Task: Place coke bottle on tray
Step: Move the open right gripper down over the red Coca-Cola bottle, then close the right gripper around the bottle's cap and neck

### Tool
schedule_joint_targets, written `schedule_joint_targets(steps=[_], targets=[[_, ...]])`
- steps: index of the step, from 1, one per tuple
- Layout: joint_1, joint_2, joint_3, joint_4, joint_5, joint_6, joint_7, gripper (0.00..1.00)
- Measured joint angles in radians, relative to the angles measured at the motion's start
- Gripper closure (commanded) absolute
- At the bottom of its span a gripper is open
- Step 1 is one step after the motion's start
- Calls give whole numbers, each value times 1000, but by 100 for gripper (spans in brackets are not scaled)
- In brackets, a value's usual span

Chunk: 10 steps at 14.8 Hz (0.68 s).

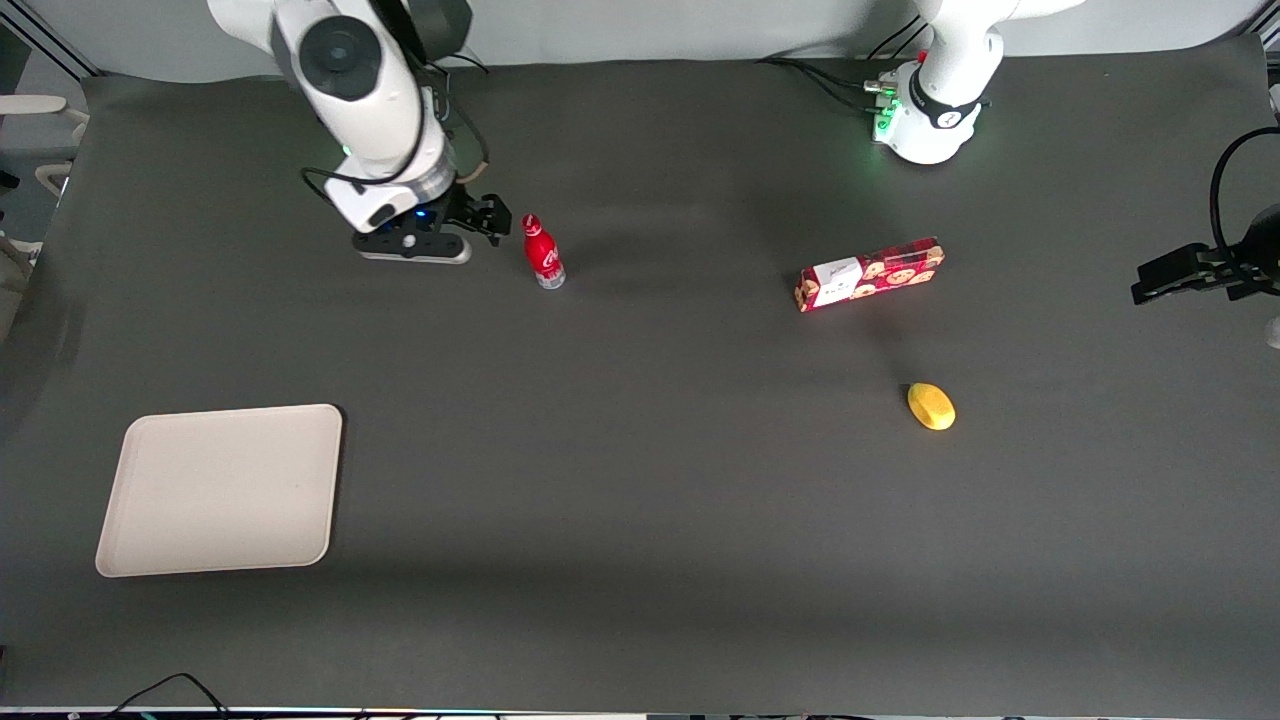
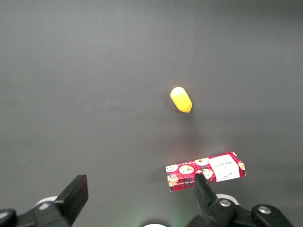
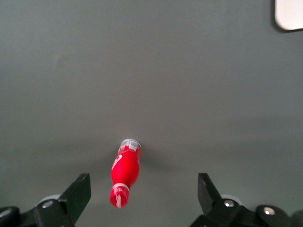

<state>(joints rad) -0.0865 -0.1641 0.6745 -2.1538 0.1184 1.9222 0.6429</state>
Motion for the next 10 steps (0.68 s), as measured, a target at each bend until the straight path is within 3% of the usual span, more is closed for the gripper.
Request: schedule_joint_targets(steps=[5,10], targets=[[-1,-17,124,-176,74,207,87,0],[-1,-20,232,-276,86,322,139,0]])
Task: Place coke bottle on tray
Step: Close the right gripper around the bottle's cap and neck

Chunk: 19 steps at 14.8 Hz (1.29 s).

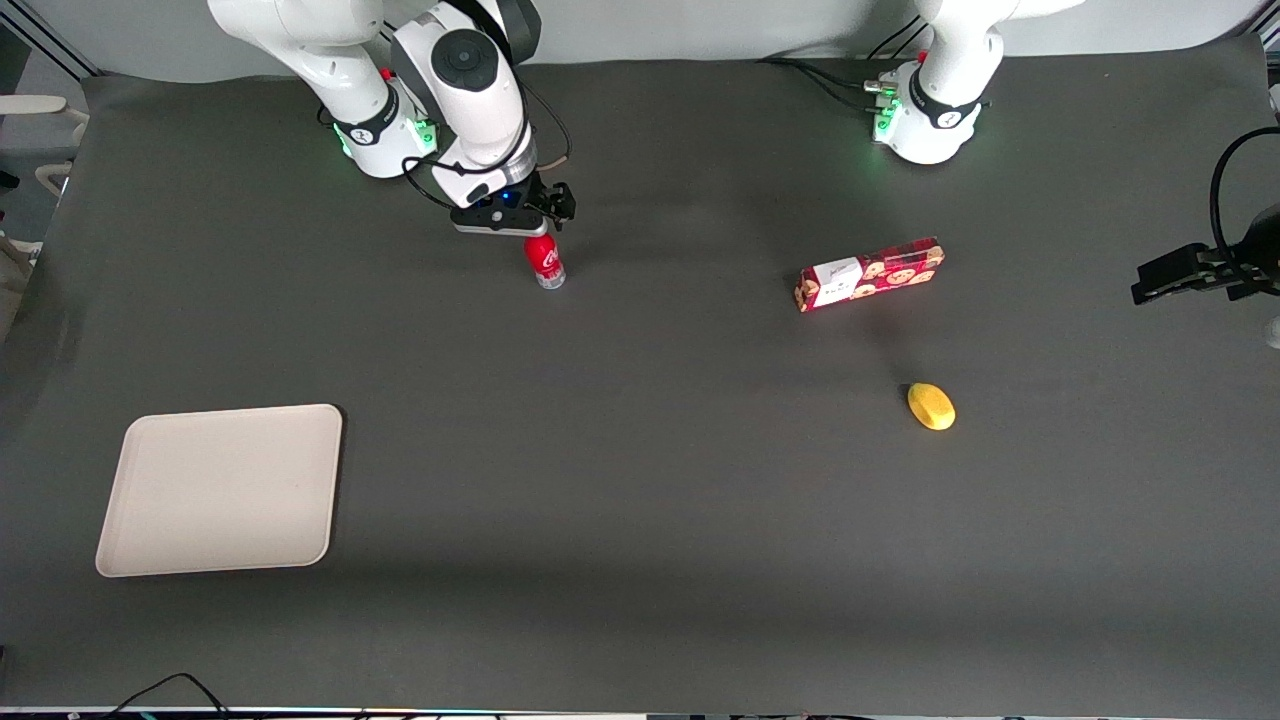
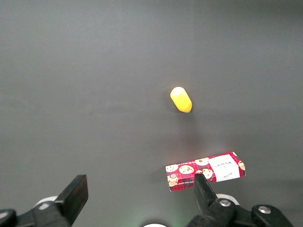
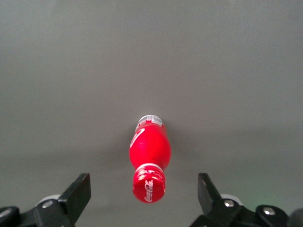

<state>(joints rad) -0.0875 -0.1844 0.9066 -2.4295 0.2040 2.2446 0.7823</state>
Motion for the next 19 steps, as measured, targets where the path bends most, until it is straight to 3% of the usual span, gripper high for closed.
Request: schedule_joint_targets(steps=[7,9,12,15,17,19], targets=[[-1,0,22,-47,1,68,2,1],[-1,1,33,-60,2,88,2,10],[-1,1,38,-71,5,95,3,35],[-1,6,38,-72,5,96,3,82],[-1,11,38,-73,5,103,3,98],[-2,13,38,-74,5,107,3,100]])
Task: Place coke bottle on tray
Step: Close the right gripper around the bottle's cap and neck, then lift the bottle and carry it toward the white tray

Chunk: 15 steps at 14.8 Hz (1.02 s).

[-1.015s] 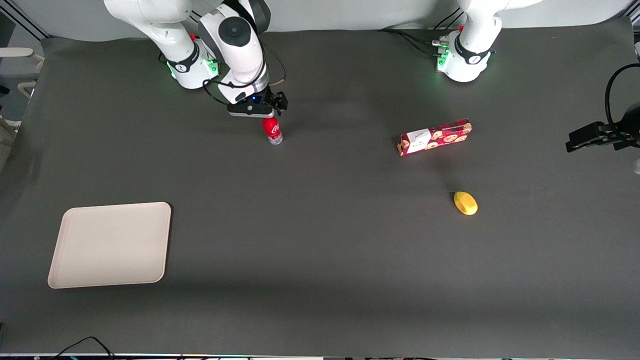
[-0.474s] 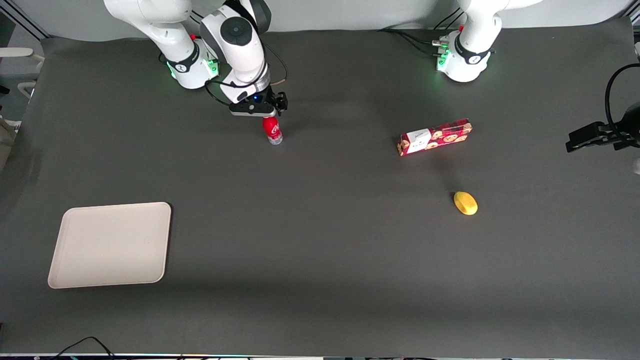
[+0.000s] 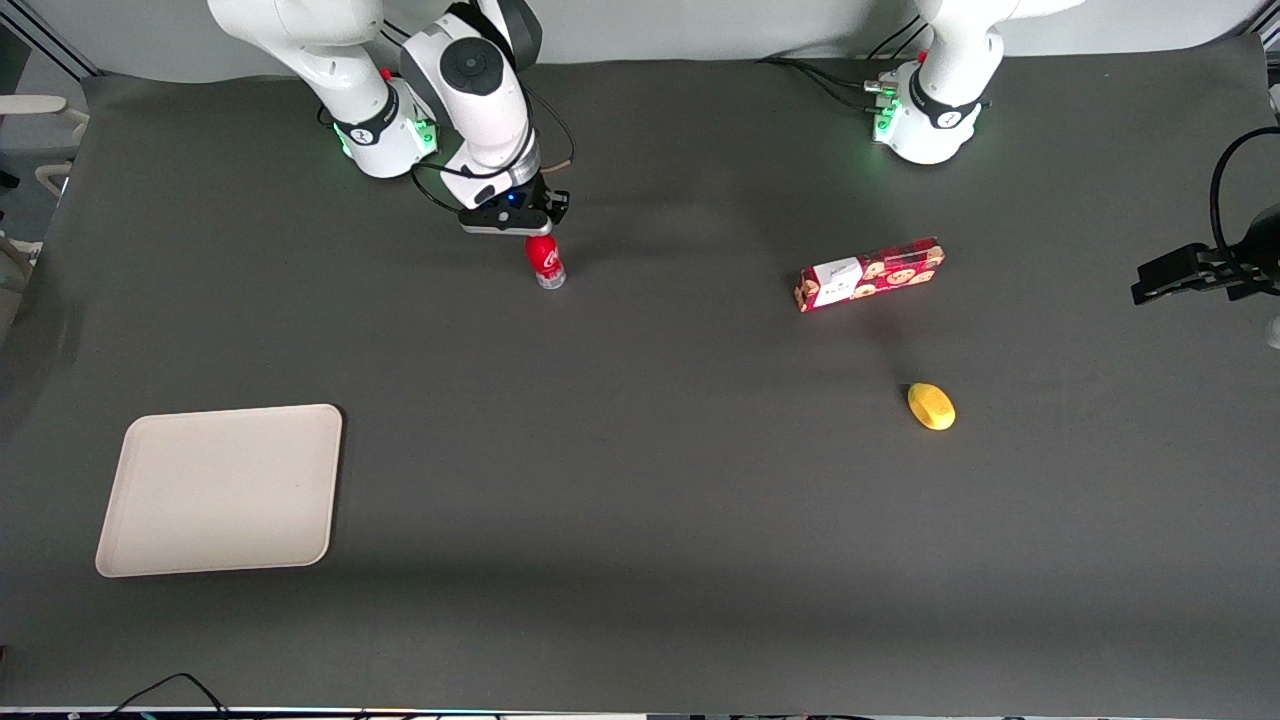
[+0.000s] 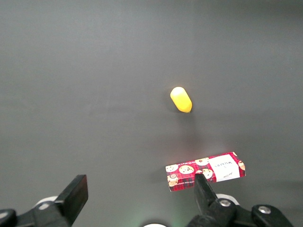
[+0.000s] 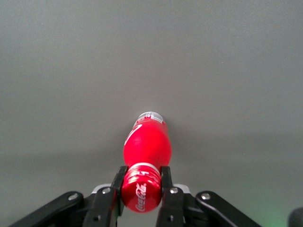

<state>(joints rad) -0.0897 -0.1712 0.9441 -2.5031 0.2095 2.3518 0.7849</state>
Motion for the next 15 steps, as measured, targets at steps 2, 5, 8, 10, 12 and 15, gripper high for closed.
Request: schedule_joint_targets(steps=[2,5,8,10,12,15], targets=[[0,0,0,0,0,0,0,100],[-1,0,0,1,0,0,0,100],[-8,0,-2,25,0,-24,25,100],[-11,-4,-35,106,-9,-153,29,100],[-13,-11,-112,241,-43,-316,28,100],[-34,-12,-250,467,-68,-538,-37,100]])
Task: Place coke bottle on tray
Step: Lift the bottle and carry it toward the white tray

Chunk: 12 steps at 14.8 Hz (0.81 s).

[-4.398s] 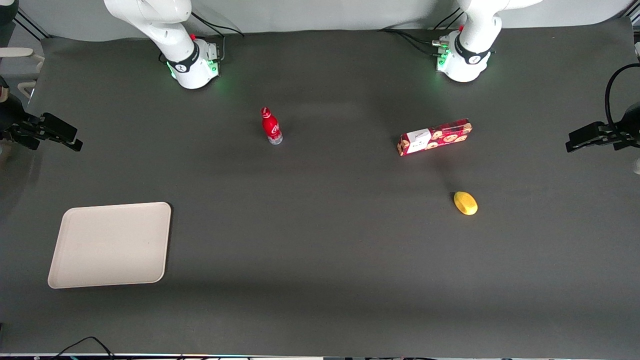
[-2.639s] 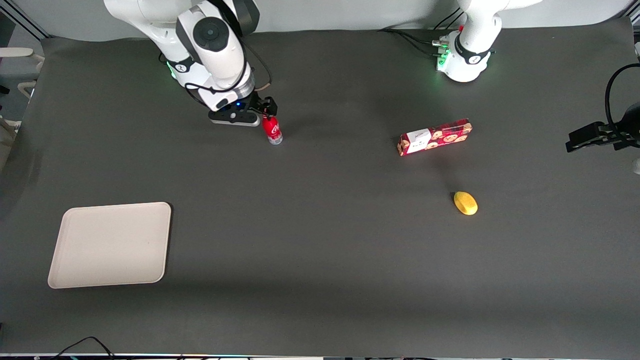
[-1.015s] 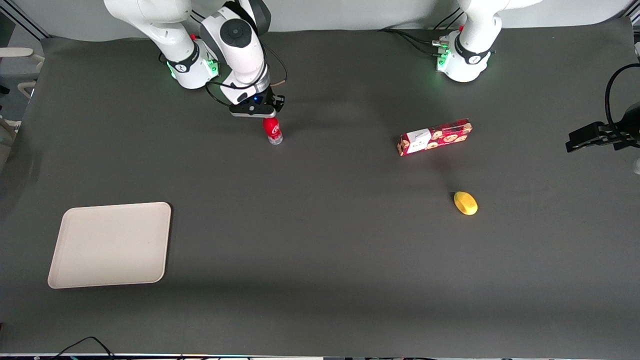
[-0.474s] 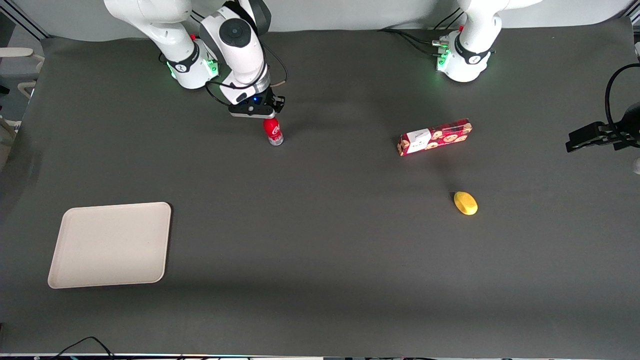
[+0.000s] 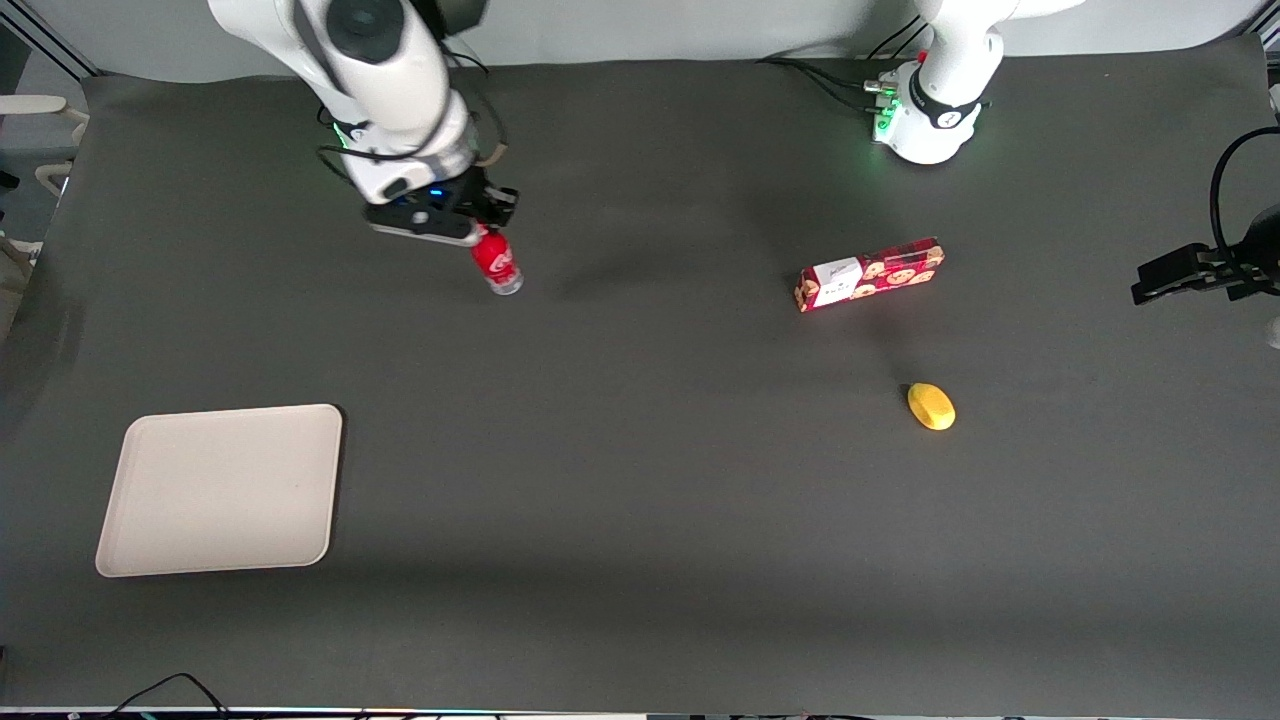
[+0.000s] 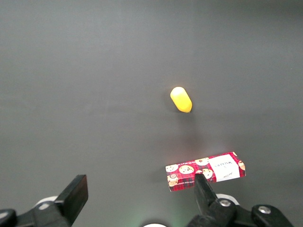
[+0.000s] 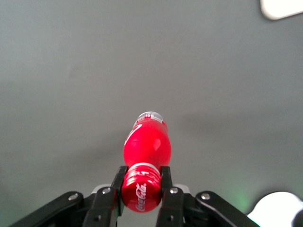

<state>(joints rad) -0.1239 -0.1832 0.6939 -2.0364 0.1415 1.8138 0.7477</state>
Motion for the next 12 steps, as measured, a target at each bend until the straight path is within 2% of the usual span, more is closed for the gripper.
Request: schedule_joint_targets(steps=[3,7,12], targets=[[-31,4,-123,185,-11,-164,-133,100],[-80,40,-237,384,-117,-331,-325,100],[-168,137,-379,527,-204,-382,-665,100]])
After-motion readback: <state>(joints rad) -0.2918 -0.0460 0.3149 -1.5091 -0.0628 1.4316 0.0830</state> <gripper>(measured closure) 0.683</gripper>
